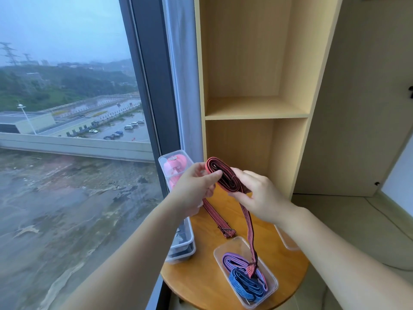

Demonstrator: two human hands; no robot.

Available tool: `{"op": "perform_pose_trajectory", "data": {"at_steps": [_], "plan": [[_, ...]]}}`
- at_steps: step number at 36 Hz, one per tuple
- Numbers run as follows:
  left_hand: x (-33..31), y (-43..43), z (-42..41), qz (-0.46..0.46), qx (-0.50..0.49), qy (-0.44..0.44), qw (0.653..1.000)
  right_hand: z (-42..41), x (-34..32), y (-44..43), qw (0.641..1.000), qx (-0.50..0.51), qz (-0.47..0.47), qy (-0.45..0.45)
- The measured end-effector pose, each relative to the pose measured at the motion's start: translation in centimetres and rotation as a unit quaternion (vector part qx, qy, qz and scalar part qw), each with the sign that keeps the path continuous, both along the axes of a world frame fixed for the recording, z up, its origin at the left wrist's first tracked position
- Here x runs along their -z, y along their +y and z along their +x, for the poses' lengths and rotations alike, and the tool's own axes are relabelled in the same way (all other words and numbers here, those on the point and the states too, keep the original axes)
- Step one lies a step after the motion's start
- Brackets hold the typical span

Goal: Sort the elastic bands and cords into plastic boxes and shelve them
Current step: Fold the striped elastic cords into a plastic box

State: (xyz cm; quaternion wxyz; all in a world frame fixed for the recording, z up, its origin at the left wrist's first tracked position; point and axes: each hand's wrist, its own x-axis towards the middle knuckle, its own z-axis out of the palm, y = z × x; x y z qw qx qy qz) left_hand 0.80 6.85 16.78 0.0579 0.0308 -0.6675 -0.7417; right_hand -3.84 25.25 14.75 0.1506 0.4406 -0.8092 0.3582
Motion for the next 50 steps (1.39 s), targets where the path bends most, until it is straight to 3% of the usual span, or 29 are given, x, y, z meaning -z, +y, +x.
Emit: {"op": "perform_pose_trajectory", "data": {"at_steps": [6, 17, 21, 27, 31, 37, 45, 47, 50], "plan": [[-0.5, -1.1, 0.2, -0.211, -0.011, -0.003, 0.977, -0.5, -0.8, 0.9, 0.997, -0.009, 0.07, 0.009], [-0.1, -1.2, 0.6, -0.285, 0.048, -0.107, 0.951, -1.0, -0.9, 1.3, 0.994, -0.002, 0.104, -0.039], [0.5, -0.8, 0.4, -0.243, 0.086, -0.078, 0.963, -1.0, -1.2, 0.9, 0.994, -0.01, 0.104, -0.035], [1.2, 0.1, 0.1, -0.166, 0.041, -0.027, 0.985, -1.1, -1.1, 0.2, 0.997, 0.007, 0.071, -0.037], [1.4, 0.6, 0.2, -0.051, 0.039, -0.019, 0.998, -0.9, -0.6, -0.1, 0.997, 0.01, 0.067, -0.048], [0.8, 0.8, -0.1, 0.056, 0.006, -0.02, 0.998, -0.5, 0.3, -0.2, 0.996, 0.003, 0.055, -0.075], [1.3, 0.9, 0.0, 0.111, 0.028, -0.015, 0.993, -0.4, 0.6, -0.4, 0.997, 0.016, 0.038, -0.072], [1.1, 0.5, 0.1, 0.081, 0.026, -0.031, 0.996, -0.5, 0.5, -0.2, 0.996, 0.013, 0.063, -0.069], [1.2, -0.2, -0.2, -0.086, -0.036, -0.021, 0.995, -0.9, 0.5, 0.4, 0.992, 0.011, 0.106, -0.063]]}}
